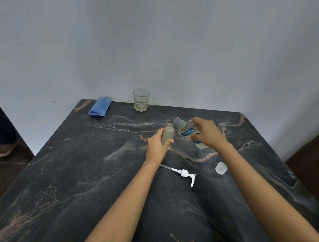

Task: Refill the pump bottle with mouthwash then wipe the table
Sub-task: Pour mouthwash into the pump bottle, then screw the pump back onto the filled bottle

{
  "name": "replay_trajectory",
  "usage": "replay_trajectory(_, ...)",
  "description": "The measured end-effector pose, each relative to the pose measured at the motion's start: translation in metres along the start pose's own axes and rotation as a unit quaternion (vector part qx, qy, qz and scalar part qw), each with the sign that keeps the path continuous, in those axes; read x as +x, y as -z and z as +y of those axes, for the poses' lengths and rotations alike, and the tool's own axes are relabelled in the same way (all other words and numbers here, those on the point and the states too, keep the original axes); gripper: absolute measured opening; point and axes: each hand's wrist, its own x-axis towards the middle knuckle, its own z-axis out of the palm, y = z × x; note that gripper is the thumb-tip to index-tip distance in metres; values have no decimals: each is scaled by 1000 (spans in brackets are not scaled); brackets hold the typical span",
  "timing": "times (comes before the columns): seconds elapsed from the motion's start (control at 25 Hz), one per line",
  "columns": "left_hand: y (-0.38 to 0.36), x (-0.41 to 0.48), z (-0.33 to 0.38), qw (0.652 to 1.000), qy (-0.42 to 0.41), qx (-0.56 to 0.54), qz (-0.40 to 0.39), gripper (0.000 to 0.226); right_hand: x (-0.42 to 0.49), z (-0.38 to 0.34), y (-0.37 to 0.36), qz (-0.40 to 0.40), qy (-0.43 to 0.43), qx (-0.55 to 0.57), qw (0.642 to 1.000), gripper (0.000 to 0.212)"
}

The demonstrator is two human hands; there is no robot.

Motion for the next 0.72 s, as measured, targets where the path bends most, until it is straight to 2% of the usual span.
replay_trajectory(0.2, -1, -1, 2, 1000, -1, -3, 10, 50, -8, 15, -12, 98, -69, 182, 976, 45)
replay_trajectory(0.4, -4, -4, 3, 1000, 6, -1, 9, 63, -19, 38, -24, 143, -118, 338, 923, 48)
replay_trajectory(0.56, -5, -9, -3, 999, 33, -6, 10, 71, -22, 52, -28, 133, -126, 408, 894, 47)
replay_trajectory(0.72, -6, -14, -9, 999, 30, -12, 20, 67, -24, 65, -30, 110, -114, 445, 882, 47)
